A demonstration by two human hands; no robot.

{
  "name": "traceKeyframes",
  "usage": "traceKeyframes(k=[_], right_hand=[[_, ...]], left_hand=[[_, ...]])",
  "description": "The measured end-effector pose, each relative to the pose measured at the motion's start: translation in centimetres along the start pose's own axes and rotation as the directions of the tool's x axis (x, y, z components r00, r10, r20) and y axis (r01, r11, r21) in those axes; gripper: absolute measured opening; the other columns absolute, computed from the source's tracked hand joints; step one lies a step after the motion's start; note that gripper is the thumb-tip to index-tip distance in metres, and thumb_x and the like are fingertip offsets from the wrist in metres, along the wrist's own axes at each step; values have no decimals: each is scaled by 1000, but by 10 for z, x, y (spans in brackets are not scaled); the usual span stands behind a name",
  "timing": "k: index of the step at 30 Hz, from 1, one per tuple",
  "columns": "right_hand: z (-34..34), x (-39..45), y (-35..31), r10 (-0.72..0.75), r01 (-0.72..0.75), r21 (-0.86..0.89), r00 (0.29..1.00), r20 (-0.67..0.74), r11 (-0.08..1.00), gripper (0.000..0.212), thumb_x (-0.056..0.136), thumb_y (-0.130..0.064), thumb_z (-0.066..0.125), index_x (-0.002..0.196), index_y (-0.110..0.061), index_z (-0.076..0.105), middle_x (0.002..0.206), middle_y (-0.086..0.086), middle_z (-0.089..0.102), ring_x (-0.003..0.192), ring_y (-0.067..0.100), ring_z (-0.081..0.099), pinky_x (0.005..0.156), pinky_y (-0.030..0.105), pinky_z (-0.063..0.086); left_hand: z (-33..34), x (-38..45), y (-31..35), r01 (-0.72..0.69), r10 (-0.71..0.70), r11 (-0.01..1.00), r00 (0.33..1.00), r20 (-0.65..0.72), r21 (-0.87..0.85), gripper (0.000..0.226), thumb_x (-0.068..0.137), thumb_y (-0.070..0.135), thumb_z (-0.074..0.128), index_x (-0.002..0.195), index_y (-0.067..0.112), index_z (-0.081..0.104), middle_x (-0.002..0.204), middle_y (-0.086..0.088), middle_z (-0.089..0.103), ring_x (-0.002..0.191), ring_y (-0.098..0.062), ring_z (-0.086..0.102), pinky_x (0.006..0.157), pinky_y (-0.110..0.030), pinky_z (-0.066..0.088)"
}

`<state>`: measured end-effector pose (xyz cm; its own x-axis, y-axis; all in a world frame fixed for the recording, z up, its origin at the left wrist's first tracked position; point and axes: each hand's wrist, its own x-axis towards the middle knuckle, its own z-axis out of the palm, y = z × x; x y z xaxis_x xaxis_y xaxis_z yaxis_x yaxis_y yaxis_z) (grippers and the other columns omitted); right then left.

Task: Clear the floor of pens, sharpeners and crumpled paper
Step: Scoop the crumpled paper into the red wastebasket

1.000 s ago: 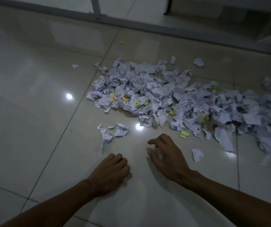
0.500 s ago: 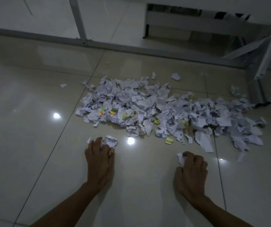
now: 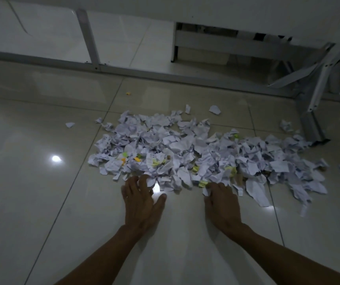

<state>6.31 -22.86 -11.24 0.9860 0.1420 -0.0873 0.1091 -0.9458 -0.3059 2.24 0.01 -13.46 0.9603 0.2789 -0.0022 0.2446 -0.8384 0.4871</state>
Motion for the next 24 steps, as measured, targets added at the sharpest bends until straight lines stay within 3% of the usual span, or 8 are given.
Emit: traceKeyframes(k=[6,11,14,18,24], right_hand=[[-19,15,-21,-30,23,43,983,179,999,45,97,-31,46,140,-21,40,126,8,50,118,29,46,95,38,39],[-43,11,-19,-107,100,40,948,301,994,51,96,-39,49,142,-21,37,132,9,45,124,28,43,98,35,39],[-64,19,-18,-178,203,-29,913,366,979,56,97,-42,49,146,-21,32,136,8,41,126,27,40,98,35,40],[-77,30,-10,-244,257,-10,928,281,966,54,95,-40,53,144,-24,36,136,4,41,125,23,42,95,33,39],[-76,38,18,-356,343,160,933,56,925,30,92,-25,60,121,-20,59,109,-8,46,99,11,48,79,22,34]], left_hand=[[0,38,8,-58,62,998,982,179,-25,113,56,87,37,145,17,29,146,-15,28,140,-39,18,111,-56,18],[-19,49,16,-67,25,994,919,393,92,111,62,81,58,149,29,12,158,-3,-4,146,-28,-14,113,-61,-7],[-31,55,16,-111,17,979,879,476,172,114,62,85,53,151,29,11,160,-4,-2,146,-31,-9,113,-62,-2],[-50,66,26,-189,17,949,830,557,253,98,77,79,44,152,28,9,161,-4,0,147,-33,0,114,-61,3],[-75,79,38,-321,94,920,737,669,224,64,90,63,40,142,26,39,152,-3,34,137,-24,34,109,-41,34]])
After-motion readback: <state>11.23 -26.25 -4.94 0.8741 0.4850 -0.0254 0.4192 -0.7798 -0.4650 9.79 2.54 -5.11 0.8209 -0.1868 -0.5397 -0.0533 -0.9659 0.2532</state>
